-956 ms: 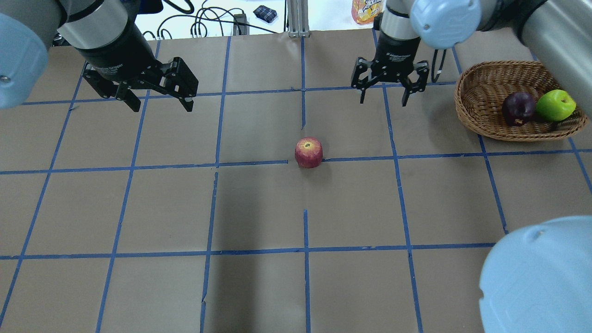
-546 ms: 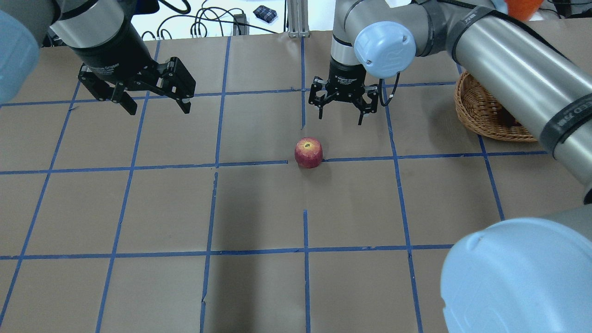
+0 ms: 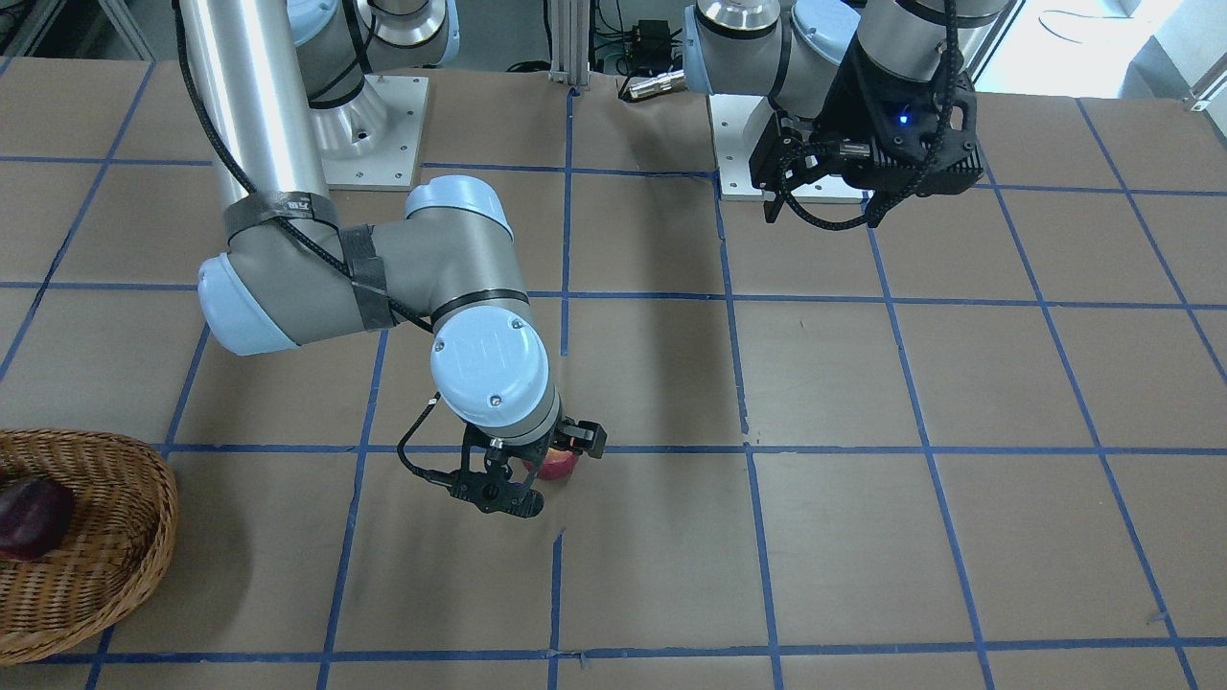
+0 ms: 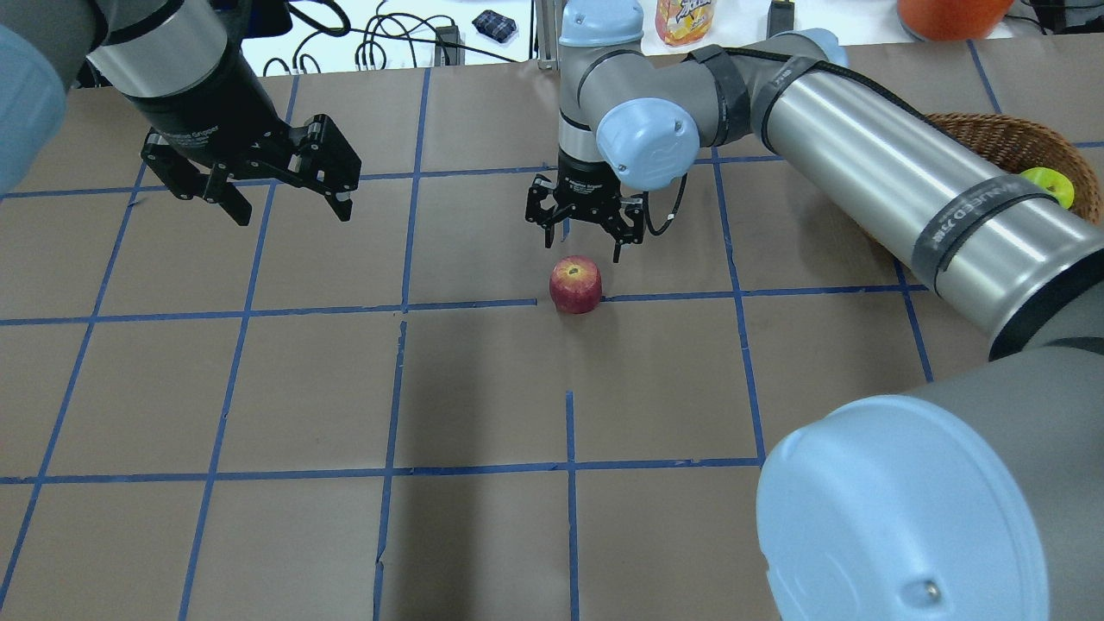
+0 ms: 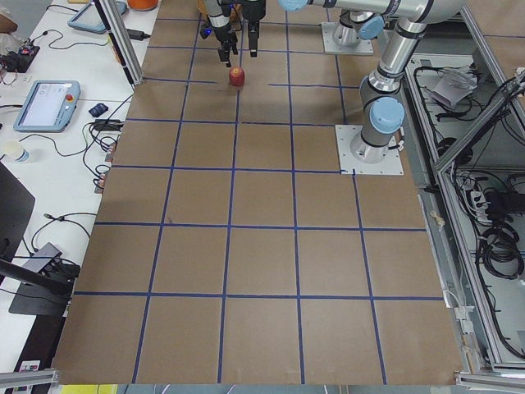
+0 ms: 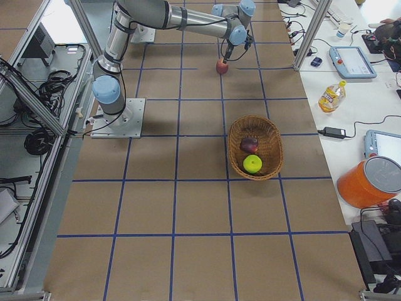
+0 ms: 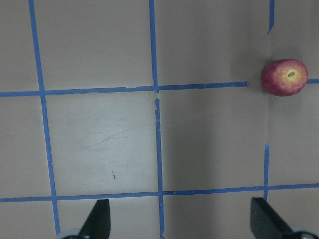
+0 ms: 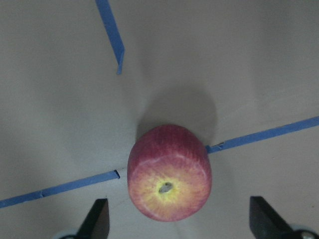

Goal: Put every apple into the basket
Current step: 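Lower the right gripper onto the red apple and grasp it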

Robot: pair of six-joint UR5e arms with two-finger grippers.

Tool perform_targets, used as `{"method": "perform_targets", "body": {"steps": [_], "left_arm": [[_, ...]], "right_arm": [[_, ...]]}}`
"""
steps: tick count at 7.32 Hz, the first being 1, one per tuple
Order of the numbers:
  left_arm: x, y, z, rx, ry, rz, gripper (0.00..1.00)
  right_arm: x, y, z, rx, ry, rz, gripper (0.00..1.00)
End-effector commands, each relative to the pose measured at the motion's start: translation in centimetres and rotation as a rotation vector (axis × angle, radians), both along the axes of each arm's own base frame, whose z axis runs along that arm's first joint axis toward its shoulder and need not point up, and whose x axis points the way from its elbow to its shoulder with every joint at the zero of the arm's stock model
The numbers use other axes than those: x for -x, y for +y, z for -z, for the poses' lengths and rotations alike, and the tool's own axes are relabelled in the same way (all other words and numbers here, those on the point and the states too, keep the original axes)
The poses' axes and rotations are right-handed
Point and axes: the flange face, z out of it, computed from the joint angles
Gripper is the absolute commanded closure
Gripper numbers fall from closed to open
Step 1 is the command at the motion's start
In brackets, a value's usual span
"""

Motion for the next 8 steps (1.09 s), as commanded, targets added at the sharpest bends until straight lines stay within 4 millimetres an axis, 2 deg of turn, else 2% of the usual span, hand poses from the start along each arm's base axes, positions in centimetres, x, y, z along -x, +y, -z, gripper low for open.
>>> {"method": "perform_targets", "body": {"steps": [1, 3, 5, 8], "left_arm": [[0.0, 0.3, 0.1, 0.000, 0.000, 0.002, 0.00], [0.0, 0.1, 0.0, 0.011, 0.001, 0.002, 0.00], [0.0, 0.1, 0.0, 0.014, 0.001, 0.003, 0.00], [0.0, 0.1, 0.0, 0.011, 0.002, 0.003, 0.00]], "right_arm": [[-1.2, 0.3, 1.8, -0.027, -0.004, 0.012, 0.00], [-1.1, 0.4, 2.4, -0.036, 0.012, 0.011, 0.00], [-0.7, 1.5, 4.3, -0.063, 0.027, 0.007, 0.00], [-0.9, 1.0, 4.9, -0.019, 0.002, 0.012, 0.00]]}}
